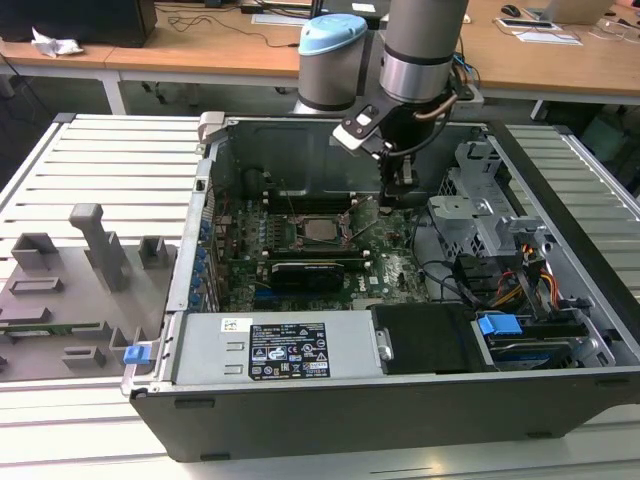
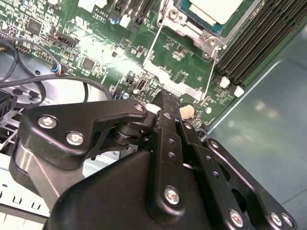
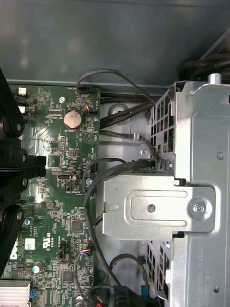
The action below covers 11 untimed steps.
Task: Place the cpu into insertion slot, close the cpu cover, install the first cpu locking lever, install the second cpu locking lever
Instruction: 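Close the cpu cover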
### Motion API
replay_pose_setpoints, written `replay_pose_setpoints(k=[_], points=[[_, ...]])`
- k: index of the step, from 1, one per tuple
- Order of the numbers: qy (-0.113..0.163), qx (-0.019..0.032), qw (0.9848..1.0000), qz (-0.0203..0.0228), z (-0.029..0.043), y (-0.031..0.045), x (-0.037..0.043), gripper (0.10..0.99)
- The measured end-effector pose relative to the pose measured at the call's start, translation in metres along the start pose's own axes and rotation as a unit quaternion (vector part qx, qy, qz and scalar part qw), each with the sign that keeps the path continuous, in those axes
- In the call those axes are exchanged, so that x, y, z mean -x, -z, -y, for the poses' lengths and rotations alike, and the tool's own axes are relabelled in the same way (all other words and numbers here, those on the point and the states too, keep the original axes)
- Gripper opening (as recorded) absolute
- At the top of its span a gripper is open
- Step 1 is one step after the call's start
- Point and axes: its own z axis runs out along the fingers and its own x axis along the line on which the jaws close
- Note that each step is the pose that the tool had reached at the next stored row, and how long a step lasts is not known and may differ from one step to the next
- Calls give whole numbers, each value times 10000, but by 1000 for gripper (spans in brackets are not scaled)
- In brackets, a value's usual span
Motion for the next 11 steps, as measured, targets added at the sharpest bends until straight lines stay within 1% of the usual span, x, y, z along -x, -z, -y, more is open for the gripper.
replay_pose_setpoints(k=[3, 6, 7, 8, 11], points=[[0, -1, 10000, 1, -20, -18, -3, 106], [-1, -6, 10000, 0, -22, -99, -5, 106], [0, -7, 10000, -1, -17, -102, -5, 106], [0, -7, 10000, -6, 2, -101, -5, 106], [-1, -7, 10000, -12, 106, -98, -8, 106]])
